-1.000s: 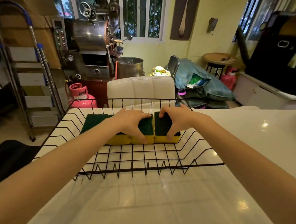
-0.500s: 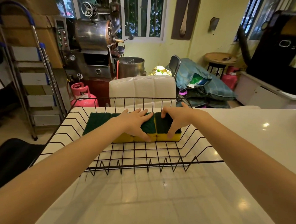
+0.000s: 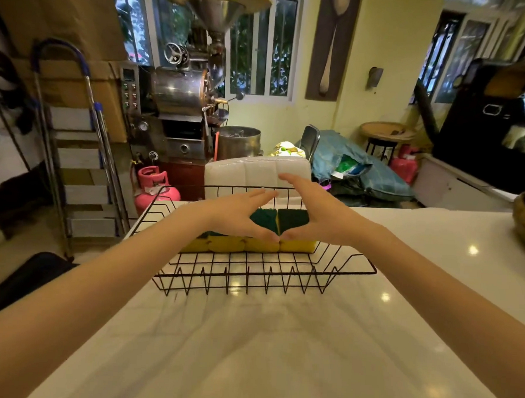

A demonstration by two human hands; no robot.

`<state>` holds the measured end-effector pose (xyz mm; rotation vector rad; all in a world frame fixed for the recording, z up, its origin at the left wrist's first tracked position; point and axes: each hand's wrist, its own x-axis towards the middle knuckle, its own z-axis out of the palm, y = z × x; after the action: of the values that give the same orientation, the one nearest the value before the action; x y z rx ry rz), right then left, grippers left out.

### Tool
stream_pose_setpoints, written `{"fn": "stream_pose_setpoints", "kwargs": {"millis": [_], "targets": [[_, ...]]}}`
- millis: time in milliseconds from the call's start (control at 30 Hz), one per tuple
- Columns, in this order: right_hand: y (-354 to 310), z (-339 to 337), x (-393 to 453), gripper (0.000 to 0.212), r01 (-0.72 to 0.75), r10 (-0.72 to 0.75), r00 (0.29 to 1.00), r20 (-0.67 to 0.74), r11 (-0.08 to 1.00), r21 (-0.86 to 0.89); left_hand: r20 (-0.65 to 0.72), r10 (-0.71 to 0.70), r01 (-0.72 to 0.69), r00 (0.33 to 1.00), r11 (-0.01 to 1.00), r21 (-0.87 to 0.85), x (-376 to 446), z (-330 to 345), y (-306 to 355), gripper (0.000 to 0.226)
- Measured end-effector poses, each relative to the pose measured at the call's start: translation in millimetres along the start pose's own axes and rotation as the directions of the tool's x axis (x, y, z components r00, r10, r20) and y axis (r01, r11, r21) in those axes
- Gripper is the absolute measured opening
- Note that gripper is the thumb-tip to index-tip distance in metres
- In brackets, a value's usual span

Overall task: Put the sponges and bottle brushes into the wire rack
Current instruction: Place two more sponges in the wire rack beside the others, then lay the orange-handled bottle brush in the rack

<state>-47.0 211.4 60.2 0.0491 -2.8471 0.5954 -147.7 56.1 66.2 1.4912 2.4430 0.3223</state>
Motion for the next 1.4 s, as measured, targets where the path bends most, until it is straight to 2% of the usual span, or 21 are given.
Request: {"fn": "stream_pose_setpoints", "kwargs": {"millis": [133, 267, 567, 733, 1000, 1200, 1400], "targets": [[-33.0, -0.8, -36.7, 0.098, 0.056, -0.055, 0.998, -0.027, 0.997, 0.045, -0.097, 0.054, -0.067, 0.994, 0.989, -0.128, -45.0, 6.9, 14.0, 0.095], [-54.0, 8.1, -81.7, 0.092, 0.052, -0.055, 0.998, 0.034, 0.995, 0.084, -0.099, 0.044, -0.064, 0.994, 0.977, -0.201, -96.1, 26.2, 27.7, 0.102], [-71.3, 46.7, -167.3, 0.088, 0.003, -0.044, 0.954, 0.297, 0.990, 0.139, 0.102, 0.039, -0.019, 0.994, 0.981, -0.191, -173.0, 86.4, 38.3, 0.098], [-73.4, 60.0, -187.0, 0.080, -0.049, 0.009, 0.914, 0.405, 0.995, 0.089, 0.195, 0.034, -0.006, 0.980, 0.990, -0.140, -188.2, 102.1, 39.5, 0.094], [-68.1, 62.8, -195.1, 0.039, -0.026, 0.000, 0.876, 0.482, 0.999, 0.046, 0.237, 0.073, -0.057, 0.969, 0.996, -0.073, -194.1, 107.7, 45.5, 0.079], [-63.0, 61.8, -191.0, 0.018, -0.021, 0.005, 0.868, 0.496, 0.999, 0.028, 0.200, 0.100, -0.083, 0.975, 0.992, -0.092, -184.4, 106.1, 47.4, 0.053], [-62.7, 41.1, -171.1, 0.015, -0.010, 0.008, 0.886, 0.463, 1.000, 0.002, 0.102, 0.114, -0.111, 0.988, 0.993, -0.031, -173.6, 86.2, 44.4, 0.055]]}}
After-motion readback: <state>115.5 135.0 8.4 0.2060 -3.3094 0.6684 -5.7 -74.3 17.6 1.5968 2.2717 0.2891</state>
